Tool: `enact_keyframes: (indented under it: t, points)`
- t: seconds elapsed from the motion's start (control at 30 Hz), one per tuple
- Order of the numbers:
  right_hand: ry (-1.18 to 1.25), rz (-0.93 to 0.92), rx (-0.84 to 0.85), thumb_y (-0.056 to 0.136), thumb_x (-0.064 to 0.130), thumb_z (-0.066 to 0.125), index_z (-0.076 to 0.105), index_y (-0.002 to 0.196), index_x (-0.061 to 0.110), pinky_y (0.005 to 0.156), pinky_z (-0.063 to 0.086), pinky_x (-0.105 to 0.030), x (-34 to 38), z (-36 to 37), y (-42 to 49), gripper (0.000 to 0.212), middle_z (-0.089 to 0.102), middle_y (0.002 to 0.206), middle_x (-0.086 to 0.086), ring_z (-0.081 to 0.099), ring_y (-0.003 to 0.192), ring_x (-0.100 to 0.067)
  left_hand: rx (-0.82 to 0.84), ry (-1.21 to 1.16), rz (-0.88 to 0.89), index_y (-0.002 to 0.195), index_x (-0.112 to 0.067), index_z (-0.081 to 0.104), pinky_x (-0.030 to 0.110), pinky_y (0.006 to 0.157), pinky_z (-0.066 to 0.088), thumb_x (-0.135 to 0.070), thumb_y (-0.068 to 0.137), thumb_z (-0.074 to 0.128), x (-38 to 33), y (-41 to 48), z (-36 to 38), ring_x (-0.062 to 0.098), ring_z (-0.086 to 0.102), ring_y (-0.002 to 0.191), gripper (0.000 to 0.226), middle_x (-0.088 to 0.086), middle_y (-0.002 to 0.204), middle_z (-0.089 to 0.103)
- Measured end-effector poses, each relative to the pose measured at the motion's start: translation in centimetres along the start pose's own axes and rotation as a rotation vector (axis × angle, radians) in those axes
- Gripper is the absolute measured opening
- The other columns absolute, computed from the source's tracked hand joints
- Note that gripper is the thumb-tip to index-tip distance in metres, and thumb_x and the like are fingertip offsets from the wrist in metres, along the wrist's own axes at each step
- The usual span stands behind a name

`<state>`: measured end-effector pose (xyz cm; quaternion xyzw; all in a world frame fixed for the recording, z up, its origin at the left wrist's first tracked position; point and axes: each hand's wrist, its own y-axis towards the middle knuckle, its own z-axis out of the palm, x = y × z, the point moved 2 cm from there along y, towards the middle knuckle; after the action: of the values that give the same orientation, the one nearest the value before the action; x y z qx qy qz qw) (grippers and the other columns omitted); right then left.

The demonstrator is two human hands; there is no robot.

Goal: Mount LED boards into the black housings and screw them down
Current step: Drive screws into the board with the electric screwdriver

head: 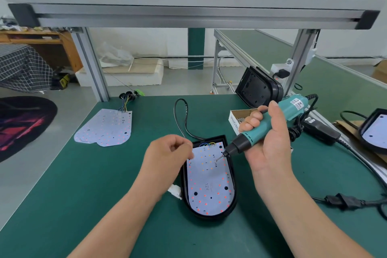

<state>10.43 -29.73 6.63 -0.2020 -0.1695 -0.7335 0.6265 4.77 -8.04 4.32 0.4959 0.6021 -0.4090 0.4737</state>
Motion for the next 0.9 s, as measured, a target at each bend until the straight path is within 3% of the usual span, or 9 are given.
enact_keyframes:
  t: [0.07,0.17,0.27,0.37,0.43,0.5,0.63,0.9]
  points:
    - [-0.003,0.012,0.014,0.100,0.032,0.070,0.057,0.092,0.016,0.056,0.047,-0.023,-0.1,-0.1,0.0,0.022,0.051,0.075,0.002,0.049,0.059,-0.010,-0.079,0.249,0.029,0.079,-0.029,0.073,0.019,0.046,0.040,-0.035,0.090,0.071,0.8,0.8,-0.7,0.003,0.045,0.047,0.013,-0.013,0.065,0.069]
    - [-0.022,0.028,0.031,0.100,0.031,0.069,0.057,0.094,0.016,0.056,0.047,-0.024,-0.3,-0.1,-0.1,0.021,0.051,0.075,0.002,0.049,0.059,-0.010,-0.059,0.390,0.031,0.089,-0.030,0.067,0.024,0.050,0.040,-0.048,0.090,0.073,1.7,1.4,-0.7,0.003,0.049,0.048,0.019,-0.019,0.054,0.057]
    - [-0.041,0.032,0.048,0.100,0.030,0.068,0.057,0.093,0.015,0.055,0.046,-0.023,-0.5,-0.1,-0.1,0.020,0.051,0.074,0.001,0.048,0.059,-0.010,-0.051,0.437,0.031,0.103,-0.035,0.061,0.023,0.052,0.039,-0.056,0.086,0.076,2.1,1.6,-0.6,-0.003,0.058,0.059,0.031,-0.026,0.063,0.060]
    - [-0.057,0.033,0.060,0.100,0.028,0.067,0.058,0.091,0.015,0.053,0.046,-0.024,-0.6,-0.1,0.0,0.018,0.052,0.073,0.001,0.047,0.057,-0.010,-0.065,0.464,0.036,0.127,-0.030,0.061,0.027,0.059,0.042,-0.059,0.082,0.078,2.5,1.7,-0.5,-0.002,0.061,0.069,0.056,-0.012,0.071,0.063]
    - [-0.064,0.043,0.075,0.100,0.027,0.067,0.059,0.089,0.015,0.053,0.046,-0.024,-0.7,-0.2,0.0,0.018,0.052,0.073,0.000,0.047,0.056,-0.011,-0.032,0.501,0.025,0.140,-0.030,0.057,0.031,0.066,0.045,-0.064,0.078,0.078,2.5,1.6,-0.2,0.002,0.062,0.078,0.074,-0.012,0.082,0.061]
    - [-0.083,0.052,0.095,0.100,0.026,0.066,0.060,0.087,0.015,0.052,0.045,-0.024,-0.9,-0.1,-0.1,0.018,0.051,0.073,0.001,0.047,0.055,-0.010,-0.012,0.582,0.030,0.127,-0.036,0.061,0.032,0.066,0.047,-0.071,0.073,0.075,2.4,1.6,0.4,0.007,0.064,0.083,0.066,-0.016,0.085,0.062]
    - [-0.144,0.085,0.128,0.099,0.027,0.066,0.064,0.081,0.016,0.050,0.043,-0.024,-1.2,0.1,-0.2,0.021,0.050,0.070,0.001,0.045,0.053,-0.010,-0.027,0.630,-0.014,0.096,-0.039,0.052,0.031,0.059,0.041,-0.078,0.063,0.074,1.9,1.6,0.9,0.003,0.063,0.075,0.056,-0.017,0.081,0.066]
    - [-0.269,0.164,0.275,0.099,0.026,0.059,0.058,0.087,0.017,0.049,0.041,-0.022,-1.5,0.7,-1.2,0.015,0.047,0.069,0.003,0.042,0.050,-0.009,-0.020,0.577,-0.025,0.092,-0.029,0.051,0.033,0.058,0.042,-0.070,0.060,0.082,2.2,2.4,0.6,0.012,0.063,0.070,0.061,-0.011,0.080,0.065]
